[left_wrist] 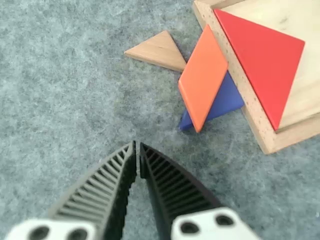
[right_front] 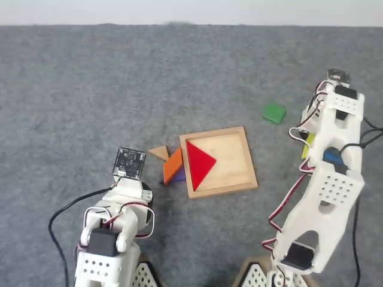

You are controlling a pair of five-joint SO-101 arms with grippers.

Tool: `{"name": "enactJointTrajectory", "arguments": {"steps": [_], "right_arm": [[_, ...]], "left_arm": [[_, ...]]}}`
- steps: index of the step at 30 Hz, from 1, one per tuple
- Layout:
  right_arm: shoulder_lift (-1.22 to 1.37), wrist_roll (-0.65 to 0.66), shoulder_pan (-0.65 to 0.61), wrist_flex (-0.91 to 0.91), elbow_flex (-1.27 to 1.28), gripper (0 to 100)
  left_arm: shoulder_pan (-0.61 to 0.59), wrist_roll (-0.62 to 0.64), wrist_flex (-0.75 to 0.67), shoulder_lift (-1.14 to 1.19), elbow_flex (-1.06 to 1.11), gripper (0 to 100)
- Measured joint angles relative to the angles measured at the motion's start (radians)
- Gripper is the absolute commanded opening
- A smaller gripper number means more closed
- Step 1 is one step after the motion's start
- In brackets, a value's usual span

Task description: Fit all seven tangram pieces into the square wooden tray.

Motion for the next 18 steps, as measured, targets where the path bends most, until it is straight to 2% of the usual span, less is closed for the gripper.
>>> {"name": "enactJointTrajectory", "arguments": {"steps": [18], "right_arm": [[-0.140, -0.018, -0.170, 0.184, 0.003, 25.9]], "left_arm": [[0.000, 0.000, 0.000, 0.000, 0.000, 1]]}}
